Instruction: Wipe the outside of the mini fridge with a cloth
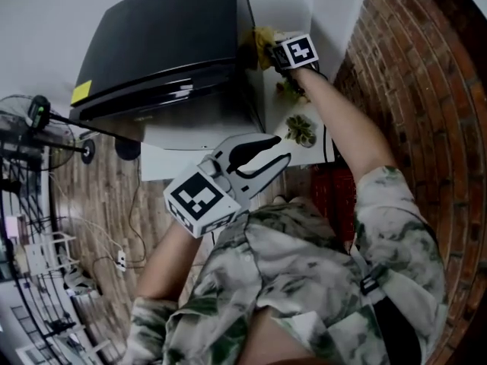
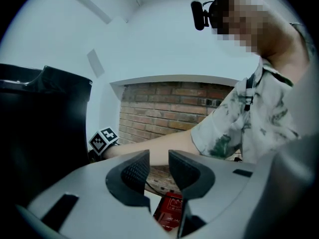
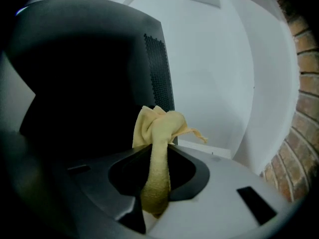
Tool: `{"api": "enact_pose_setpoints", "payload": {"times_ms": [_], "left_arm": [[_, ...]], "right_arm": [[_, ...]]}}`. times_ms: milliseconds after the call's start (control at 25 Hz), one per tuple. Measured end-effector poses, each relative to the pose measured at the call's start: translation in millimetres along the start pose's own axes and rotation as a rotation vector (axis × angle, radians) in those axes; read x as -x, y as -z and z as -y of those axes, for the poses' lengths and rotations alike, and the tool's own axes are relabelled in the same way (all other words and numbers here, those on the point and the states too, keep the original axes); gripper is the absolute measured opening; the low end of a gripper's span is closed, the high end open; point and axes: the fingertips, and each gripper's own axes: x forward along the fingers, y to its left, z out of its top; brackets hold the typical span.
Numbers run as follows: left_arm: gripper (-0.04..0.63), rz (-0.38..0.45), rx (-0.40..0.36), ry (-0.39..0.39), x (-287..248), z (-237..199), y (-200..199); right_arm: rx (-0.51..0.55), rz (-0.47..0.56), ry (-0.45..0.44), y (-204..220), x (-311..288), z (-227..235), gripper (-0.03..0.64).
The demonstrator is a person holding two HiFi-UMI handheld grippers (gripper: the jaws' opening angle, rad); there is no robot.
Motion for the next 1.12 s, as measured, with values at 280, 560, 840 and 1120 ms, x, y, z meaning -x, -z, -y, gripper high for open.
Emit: {"api": "enact_pose_setpoints", "payload": {"times_ms": [280,560,840,1120], "left_arm": [[0.120,-0.011,0.030,-0.032,-0.3,-0.4,9.0],[0.120,0.000,0.027,-0.009,-2.1,-0.8,7.2],[0.120,0.014,-0.003,0.060,-7.3,9.5,4.3],[0.120,0.023,-0.009,0.099,-5.6,19.7,0.3]], "right_arm": [[-0.050,-0.109,0.015,60.6,-12.5,11.3,0.089],[-0.070,0.043,-0.020,15.2,35.0,9.6,0.089],[-0.060,0.221,-0.048,-57.1,119.7,-14.9,0.089],[-0.036,0.344,-0.119,-114.5,175.3,-60.8,0.089]]}}
